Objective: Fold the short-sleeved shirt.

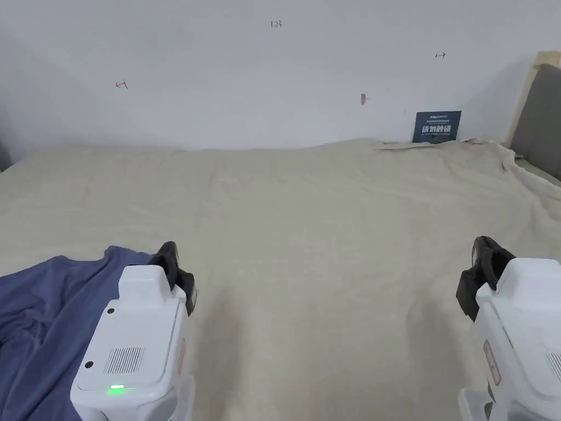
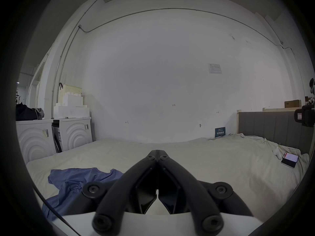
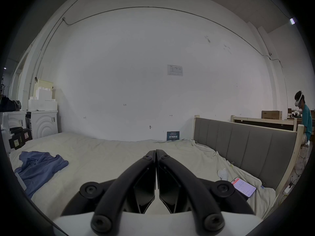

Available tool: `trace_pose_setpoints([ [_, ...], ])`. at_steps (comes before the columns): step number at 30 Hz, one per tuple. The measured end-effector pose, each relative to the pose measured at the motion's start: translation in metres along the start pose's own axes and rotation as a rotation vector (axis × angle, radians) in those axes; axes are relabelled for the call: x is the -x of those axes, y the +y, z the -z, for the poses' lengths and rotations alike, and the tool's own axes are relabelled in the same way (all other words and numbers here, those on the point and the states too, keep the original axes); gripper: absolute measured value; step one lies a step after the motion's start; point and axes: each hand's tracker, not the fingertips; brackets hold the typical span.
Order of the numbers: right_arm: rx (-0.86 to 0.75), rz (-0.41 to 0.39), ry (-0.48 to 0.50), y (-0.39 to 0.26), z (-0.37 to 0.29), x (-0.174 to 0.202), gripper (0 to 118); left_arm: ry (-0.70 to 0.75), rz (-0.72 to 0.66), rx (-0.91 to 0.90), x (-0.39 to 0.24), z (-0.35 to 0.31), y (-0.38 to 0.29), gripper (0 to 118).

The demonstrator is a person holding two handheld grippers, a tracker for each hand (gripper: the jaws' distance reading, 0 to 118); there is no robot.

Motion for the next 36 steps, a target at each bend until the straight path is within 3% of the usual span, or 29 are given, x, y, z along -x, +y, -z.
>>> trace_pose_setpoints([
  [30, 0.017, -0.023, 0.021, 0.0, 0.003, 0.002, 0, -0.017, 0.007, 0.013, 0.003, 0.0, -0.003, 0],
  [31, 0.015, -0.041, 0.011, 0.002, 0.002, 0.004, 0, -0.02, -0.016, 0.019, 0.005, 0.001, -0.001, 0],
  [33, -0.014, -0.186, -0.03, 0.007, 0.0, 0.012, 0, -0.053, -0.155, 0.049, 0.016, 0.004, 0.005, 0],
  [36, -0.124, -0.529, -0.121, 0.006, -0.006, 0.033, 0, -0.131, -0.653, 0.088, 0.06, 0.008, 0.009, 0],
])
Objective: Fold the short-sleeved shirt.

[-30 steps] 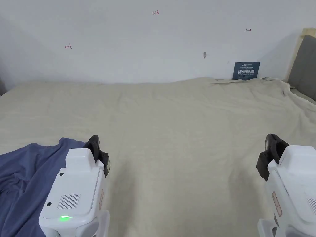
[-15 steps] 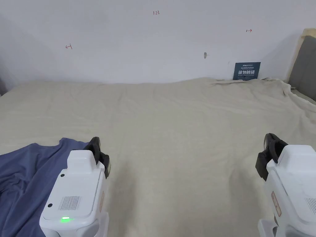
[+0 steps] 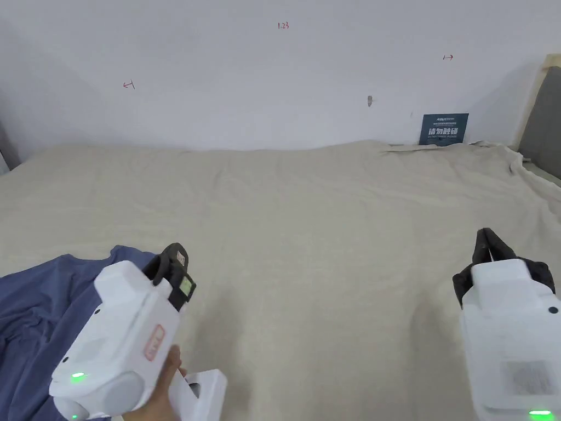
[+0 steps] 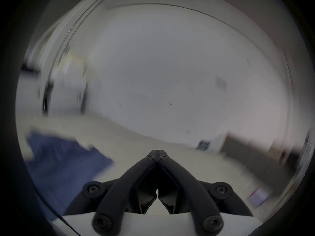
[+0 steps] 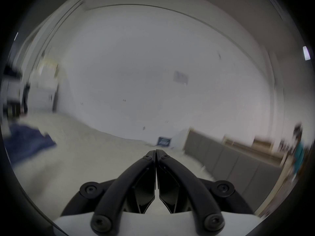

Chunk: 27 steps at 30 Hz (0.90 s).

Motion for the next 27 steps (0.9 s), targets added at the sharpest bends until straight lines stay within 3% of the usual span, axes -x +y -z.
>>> trace_pose_setpoints([
  [3, -0.129, -0.348, -0.119, -0.001, -0.006, 0.02, 0, -0.136, -0.626, -0.012, 0.055, -0.006, 0.005, 0],
  [5, -0.193, -0.465, -0.138, -0.005, -0.008, 0.026, 0, -0.146, -0.794, -0.032, 0.072, -0.009, -0.003, 0],
  [6, -0.195, -0.46, -0.137, -0.005, -0.009, 0.027, 0, -0.132, -0.794, -0.036, 0.071, -0.011, -0.006, 0],
  [9, -0.136, -0.307, -0.098, 0.006, -0.011, 0.018, 0, -0.087, -0.554, 0.004, 0.055, -0.009, 0.004, 0],
  [16, 0.076, 0.326, 0.105, 0.002, 0.004, -0.02, 0, 0.03, 0.361, -0.08, -0.033, -0.01, -0.006, 0],
  [19, 0.144, 0.501, 0.162, -0.006, 0.008, -0.027, 0, 0.046, 0.576, -0.14, -0.047, -0.014, -0.023, 0],
  [23, 0.165, 0.536, 0.162, -0.012, 0.007, -0.027, 0, 0.129, 0.744, -0.167, -0.054, -0.01, -0.039, 0],
  [27, 0.175, 0.55, 0.16, -0.014, 0.007, -0.026, 0, 0.125, 0.753, -0.136, -0.05, -0.009, -0.041, 0],
])
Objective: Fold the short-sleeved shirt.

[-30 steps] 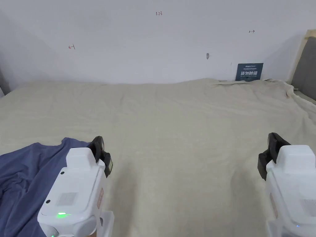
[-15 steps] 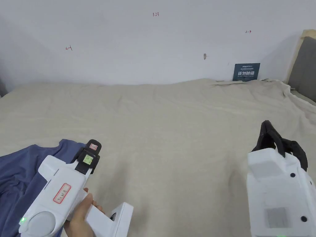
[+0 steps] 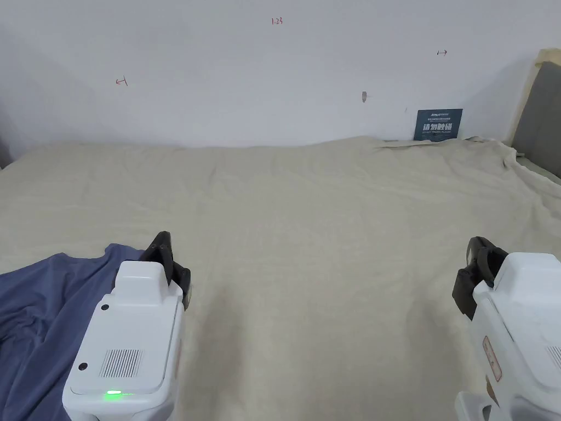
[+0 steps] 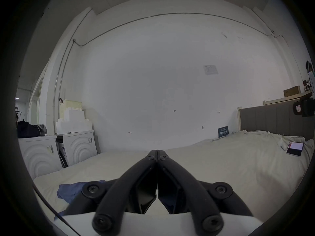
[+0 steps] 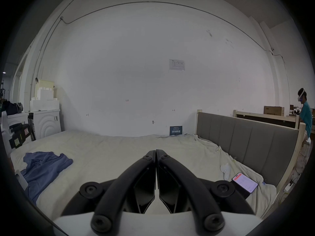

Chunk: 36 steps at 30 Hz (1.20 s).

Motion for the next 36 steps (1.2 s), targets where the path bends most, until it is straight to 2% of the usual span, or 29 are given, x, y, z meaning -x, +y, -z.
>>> trace_pose_setpoints([
  [7, -0.005, -0.014, -0.005, 0.0004, -0.0003, 0.0007, 0, -0.001, -0.05, 0.007, 0.0061, -0.0001, -0.0011, 0],
  [36, -0.013, -0.026, -0.005, 0.0045, -0.003, -0.0016, 0, -0.033, -0.013, 0.009, -0.0004, -0.0034, -0.0014, 0],
])
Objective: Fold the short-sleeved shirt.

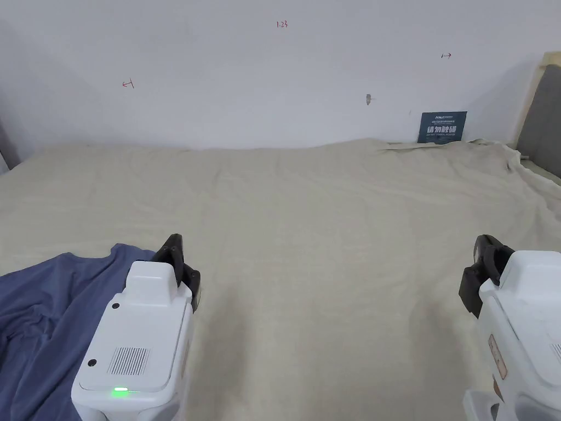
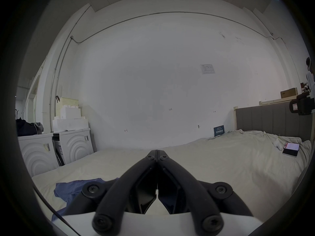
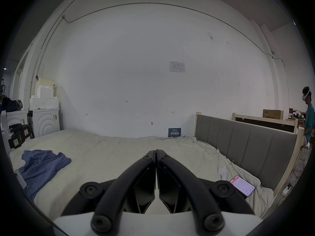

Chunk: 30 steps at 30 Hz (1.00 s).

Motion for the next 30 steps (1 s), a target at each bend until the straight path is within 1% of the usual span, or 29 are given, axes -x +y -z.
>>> trace_pose_setpoints([
  [24, -0.001, -0.001, 0.002, 0.001, 0.002, -0.002, 0, -0.004, 0.016, -0.005, -0.001, 0.003, 0.004, 0],
  [30, -0.014, -0.013, 0.027, 0.008, 0.007, 0.012, 0, 0.018, 0.0, -0.01, 0.01, 0.0, 0.007, 0],
])
